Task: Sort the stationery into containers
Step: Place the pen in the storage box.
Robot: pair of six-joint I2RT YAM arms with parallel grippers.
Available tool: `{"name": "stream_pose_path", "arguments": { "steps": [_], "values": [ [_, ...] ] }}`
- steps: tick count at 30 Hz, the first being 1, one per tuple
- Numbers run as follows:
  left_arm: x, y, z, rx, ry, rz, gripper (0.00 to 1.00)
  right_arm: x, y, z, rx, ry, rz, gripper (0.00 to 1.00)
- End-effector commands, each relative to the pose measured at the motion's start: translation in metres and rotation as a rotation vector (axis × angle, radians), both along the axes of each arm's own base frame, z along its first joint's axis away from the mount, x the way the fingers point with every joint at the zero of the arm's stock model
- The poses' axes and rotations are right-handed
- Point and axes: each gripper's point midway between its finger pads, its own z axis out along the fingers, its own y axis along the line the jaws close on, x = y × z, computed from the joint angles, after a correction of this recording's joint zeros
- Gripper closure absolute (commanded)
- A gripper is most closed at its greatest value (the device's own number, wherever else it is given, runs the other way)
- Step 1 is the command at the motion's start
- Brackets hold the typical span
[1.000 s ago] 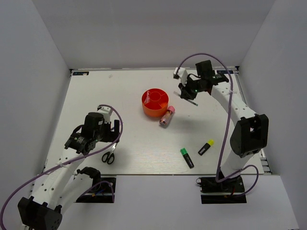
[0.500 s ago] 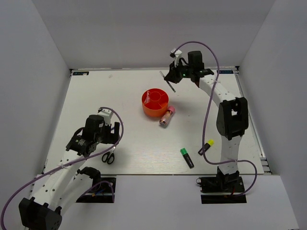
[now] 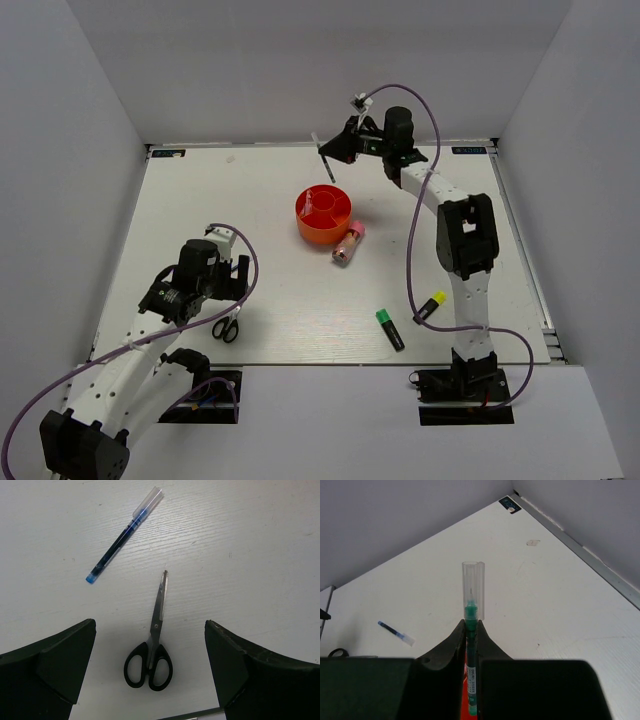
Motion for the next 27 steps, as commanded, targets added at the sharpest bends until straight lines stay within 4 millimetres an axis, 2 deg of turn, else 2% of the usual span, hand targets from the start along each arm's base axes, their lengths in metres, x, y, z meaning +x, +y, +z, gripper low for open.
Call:
{"name": "stream_pose_path", "arguments": {
  "steps": [1,18,20,21,23,24,25,26,27],
  "values": [
    [0.004,-0.002,0.004,0.0,-0.021,-0.009,0.0,-0.01,0.011,0.014,0.063,-0.073,0.069,1.0],
    [0.005,-0.001,0.003,0.004,-0.017,-0.008,0.0,-0.003,0.009,-0.041,0.031,-0.147,0.101,1.0],
    [0.004,-0.001,0.002,0.008,-0.014,-0.01,0.0,-0.006,0.009,-0.048,0.024,-0.141,0.11,1.0],
    [0.005,-0.001,0.003,0.005,-0.016,-0.008,0.0,-0.01,0.009,-0.042,0.027,-0.154,0.127,1.0],
    [0.005,-0.002,0.003,0.005,-0.016,-0.01,0.0,-0.014,0.007,-0.051,0.015,-0.146,0.126,1.0],
    [0.004,-0.001,0.003,0.005,-0.014,-0.01,0.0,-0.017,0.005,-0.058,0.006,-0.14,0.128,0.97],
    [0.004,-0.001,0.004,0.004,-0.015,-0.009,0.0,-0.02,0.004,-0.053,0.007,-0.149,0.131,0.91],
    [0.005,-0.001,0.003,0.005,-0.016,-0.008,0.0,-0.025,0.004,-0.062,-0.002,-0.132,0.133,0.86],
    [0.005,-0.001,0.004,0.002,-0.017,-0.006,0.0,-0.026,0.001,-0.057,-0.005,-0.151,0.133,0.77]
  ]
}}
